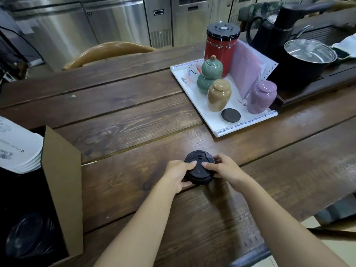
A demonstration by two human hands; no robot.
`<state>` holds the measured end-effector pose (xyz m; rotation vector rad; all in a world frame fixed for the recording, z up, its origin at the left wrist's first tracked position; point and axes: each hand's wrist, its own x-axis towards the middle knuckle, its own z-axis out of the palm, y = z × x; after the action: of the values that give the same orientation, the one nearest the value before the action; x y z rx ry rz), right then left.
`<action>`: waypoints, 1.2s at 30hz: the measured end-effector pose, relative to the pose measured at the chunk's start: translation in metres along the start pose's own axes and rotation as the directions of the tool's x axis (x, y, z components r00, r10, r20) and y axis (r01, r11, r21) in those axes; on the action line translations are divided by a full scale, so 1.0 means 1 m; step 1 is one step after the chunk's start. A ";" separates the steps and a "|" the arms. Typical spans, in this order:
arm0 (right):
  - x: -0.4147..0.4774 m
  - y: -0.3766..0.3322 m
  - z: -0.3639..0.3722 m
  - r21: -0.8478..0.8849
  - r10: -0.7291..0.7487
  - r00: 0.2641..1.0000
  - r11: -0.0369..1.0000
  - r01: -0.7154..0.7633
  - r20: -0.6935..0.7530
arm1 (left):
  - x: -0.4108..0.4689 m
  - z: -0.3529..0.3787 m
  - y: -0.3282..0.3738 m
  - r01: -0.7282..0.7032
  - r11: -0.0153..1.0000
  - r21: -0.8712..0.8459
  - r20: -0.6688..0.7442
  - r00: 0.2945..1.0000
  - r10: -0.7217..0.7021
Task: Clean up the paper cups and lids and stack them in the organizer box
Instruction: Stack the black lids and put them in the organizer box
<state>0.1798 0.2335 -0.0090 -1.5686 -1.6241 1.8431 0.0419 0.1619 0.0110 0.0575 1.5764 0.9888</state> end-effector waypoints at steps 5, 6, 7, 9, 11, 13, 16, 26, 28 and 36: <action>-0.013 -0.017 0.017 0.030 -0.093 0.996 0.995 0.093 -0.004 | -0.013 -0.028 0.001 -0.042 0.992 -0.115 0.024 0.999 0.045; -0.015 -0.023 0.022 0.023 -0.126 0.992 0.992 0.127 -0.008 | -0.018 -0.035 0.003 -0.072 0.989 -0.127 0.027 0.997 0.076; -0.018 -0.030 0.028 0.022 -0.160 0.987 0.987 0.160 -0.012 | -0.023 -0.043 0.004 -0.106 0.986 -0.131 0.027 0.993 0.111; -0.024 -0.045 0.041 0.023 -0.215 0.977 0.976 0.215 -0.008 | -0.036 -0.060 0.008 -0.179 0.975 -0.132 0.013 0.983 0.182; -0.033 -0.060 0.058 0.048 -0.274 0.962 0.961 0.273 0.005 | -0.052 -0.077 0.015 -0.240 0.962 -0.132 -0.021 0.971 0.240; -0.043 -0.075 0.077 0.089 -0.333 0.943 0.939 0.331 0.015 | -0.071 -0.096 0.021 -0.308 0.945 -0.115 -0.055 0.951 0.303; -0.063 -0.099 0.109 0.124 -0.410 0.911 0.907 0.403 0.037 | -0.106 -0.127 0.031 -0.427 0.896 -0.123 -0.120 0.903 0.414; -0.124 -0.146 0.234 0.077 -0.527 0.793 0.844 0.531 0.306 | -0.199 -0.251 0.004 -0.585 0.797 -0.149 -0.341 0.787 0.514; -0.129 -0.145 0.256 0.043 -0.519 0.774 0.839 0.542 0.362 | -0.204 -0.269 -0.008 -0.570 0.806 -0.158 -0.389 0.786 0.480; -0.128 -0.130 0.314 -0.108 -0.429 0.765 0.836 0.538 0.481 | -0.200 -0.313 -0.051 -0.412 0.879 -0.240 -0.411 0.863 0.292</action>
<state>-0.0774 0.0054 0.1088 -0.6794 -2.2609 1.8222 -0.1372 -0.1512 0.1145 -0.0671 1.7537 1.6190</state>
